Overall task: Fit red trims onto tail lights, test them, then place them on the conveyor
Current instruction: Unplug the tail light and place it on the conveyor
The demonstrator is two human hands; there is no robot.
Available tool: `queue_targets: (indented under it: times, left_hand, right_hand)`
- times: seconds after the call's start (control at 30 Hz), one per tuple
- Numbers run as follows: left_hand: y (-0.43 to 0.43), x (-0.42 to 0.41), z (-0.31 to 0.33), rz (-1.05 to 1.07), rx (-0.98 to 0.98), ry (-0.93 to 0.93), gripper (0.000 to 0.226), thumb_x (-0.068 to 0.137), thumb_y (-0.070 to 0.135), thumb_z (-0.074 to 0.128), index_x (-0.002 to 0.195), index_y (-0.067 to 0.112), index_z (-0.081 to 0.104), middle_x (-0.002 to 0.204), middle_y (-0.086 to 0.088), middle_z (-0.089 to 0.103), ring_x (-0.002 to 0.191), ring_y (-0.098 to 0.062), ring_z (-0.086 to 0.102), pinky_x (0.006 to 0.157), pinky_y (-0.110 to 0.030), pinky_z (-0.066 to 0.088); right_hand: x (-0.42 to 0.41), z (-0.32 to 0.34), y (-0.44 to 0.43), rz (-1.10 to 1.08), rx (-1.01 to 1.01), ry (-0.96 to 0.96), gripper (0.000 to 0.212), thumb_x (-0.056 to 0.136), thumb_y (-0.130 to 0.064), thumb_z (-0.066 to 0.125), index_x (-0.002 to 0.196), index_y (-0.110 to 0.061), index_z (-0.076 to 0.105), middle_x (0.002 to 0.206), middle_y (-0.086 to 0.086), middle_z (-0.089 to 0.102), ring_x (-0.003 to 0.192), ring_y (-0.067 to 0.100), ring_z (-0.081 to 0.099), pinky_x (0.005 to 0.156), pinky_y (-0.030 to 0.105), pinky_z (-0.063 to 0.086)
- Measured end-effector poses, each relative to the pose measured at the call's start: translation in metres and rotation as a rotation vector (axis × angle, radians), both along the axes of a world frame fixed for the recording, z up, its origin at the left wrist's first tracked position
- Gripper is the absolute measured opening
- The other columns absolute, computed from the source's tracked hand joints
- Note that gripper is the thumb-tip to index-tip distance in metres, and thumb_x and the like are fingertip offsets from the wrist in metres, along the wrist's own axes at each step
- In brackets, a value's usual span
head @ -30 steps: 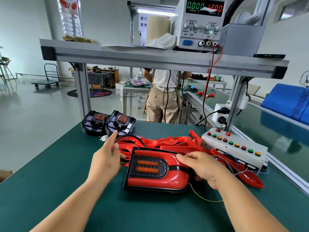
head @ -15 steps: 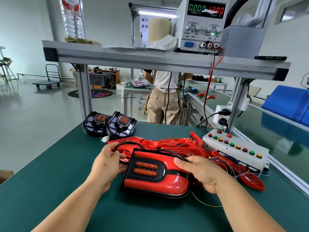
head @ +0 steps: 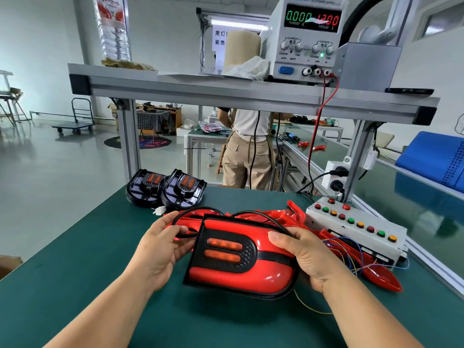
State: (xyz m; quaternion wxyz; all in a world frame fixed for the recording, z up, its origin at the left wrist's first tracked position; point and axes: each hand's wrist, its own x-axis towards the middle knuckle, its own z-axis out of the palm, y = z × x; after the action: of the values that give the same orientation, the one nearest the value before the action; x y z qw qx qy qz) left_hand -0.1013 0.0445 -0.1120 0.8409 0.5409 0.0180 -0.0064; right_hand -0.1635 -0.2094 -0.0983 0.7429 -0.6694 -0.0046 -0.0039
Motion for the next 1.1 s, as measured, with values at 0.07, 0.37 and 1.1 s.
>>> queue_targets:
  times: [0.07,0.37,1.1]
  left_hand:
    - [0.002,0.0,0.002,-0.011,-0.081,-0.02,0.032,0.099,-0.005,0.041,0.112,0.018,0.059,0.064,0.0,0.063,0.049,-0.012,0.063,0.047,-0.02,0.054]
    - [-0.029,-0.035,0.01,-0.053,0.093,-0.181,0.049,0.094,-0.012,0.048,0.132,0.02,0.048,0.088,-0.006,0.065,0.089,-0.022,0.068,0.066,-0.032,0.059]
    - [-0.176,-0.111,0.068,-0.295,0.229,-0.374,0.043,0.095,0.02,0.062,0.13,0.039,0.047,0.124,0.015,0.06,0.117,-0.004,0.059,0.104,-0.027,0.046]
  right_hand:
    - [-0.001,0.002,0.0,0.024,0.101,0.001,0.041,0.061,-0.03,0.086,0.095,-0.007,0.078,0.099,0.025,0.072,0.077,0.034,0.072,0.065,0.04,0.06]
    - [0.005,0.012,0.02,-0.177,0.531,-0.07,0.021,0.069,-0.03,0.074,0.083,-0.016,0.081,0.104,0.018,0.074,0.091,0.034,0.073,0.078,0.055,0.058]
    - [-0.085,0.06,-0.016,-0.988,0.194,-0.093,0.033,0.098,-0.046,0.048,0.1,-0.017,0.063,0.093,0.007,0.069,0.085,0.023,0.067,0.073,0.042,0.054]
